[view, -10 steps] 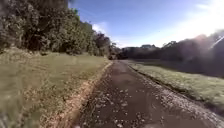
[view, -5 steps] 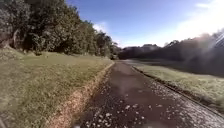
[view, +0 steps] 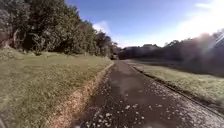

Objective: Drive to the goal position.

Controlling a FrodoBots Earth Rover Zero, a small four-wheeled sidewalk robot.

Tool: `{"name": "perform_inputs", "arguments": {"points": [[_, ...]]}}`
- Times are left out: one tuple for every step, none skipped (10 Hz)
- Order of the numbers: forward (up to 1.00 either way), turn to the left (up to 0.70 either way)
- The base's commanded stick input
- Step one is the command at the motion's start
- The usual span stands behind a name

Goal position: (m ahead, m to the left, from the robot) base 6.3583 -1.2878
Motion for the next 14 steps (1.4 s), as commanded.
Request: {"name": "perform_inputs", "arguments": {"points": [[0.85,-0.25],[0.85,-0.34],[0.85,-0.34],[0.85,-0.33],[0.85,-0.21],[0.85,-0.09],[0.85,0.00],[0.85,0.00],[0.85,0.00],[0.85,0.00],[0.85,0.00],[0.85,0.00],[0.85,0.00],[0.85,0.00]]}}
